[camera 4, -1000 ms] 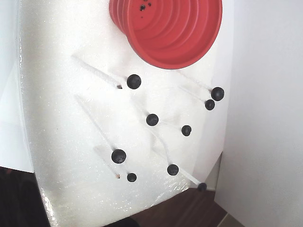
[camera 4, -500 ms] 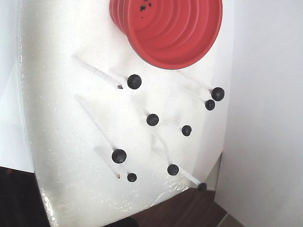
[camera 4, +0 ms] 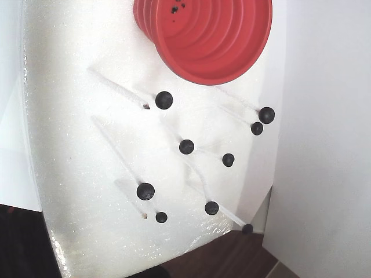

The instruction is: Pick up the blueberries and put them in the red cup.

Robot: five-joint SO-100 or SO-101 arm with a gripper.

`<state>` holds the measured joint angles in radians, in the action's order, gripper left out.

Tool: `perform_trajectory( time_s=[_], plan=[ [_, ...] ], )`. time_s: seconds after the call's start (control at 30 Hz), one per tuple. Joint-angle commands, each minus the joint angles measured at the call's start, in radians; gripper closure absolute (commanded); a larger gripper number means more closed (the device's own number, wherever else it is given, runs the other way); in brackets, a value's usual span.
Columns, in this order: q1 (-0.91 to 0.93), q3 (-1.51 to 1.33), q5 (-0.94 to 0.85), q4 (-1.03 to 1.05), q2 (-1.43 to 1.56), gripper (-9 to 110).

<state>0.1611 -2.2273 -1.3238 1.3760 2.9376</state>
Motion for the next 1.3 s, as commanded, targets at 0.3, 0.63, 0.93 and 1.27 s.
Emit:
perform_trajectory(
  time_s=[0.3, 0.63, 0.93, 1.27],
  plan=[
    [0.034, -0.071, -0.071, -0.144, -0.023, 88],
    [0.054, -0.143, -0.11, -0.258, -0.066, 87],
    [0.081, -0.198, -0.153, -0.365, -0.104, 87],
    [0.094, -0.23, -0.176, -0.465, -0.172, 87]
  ],
)
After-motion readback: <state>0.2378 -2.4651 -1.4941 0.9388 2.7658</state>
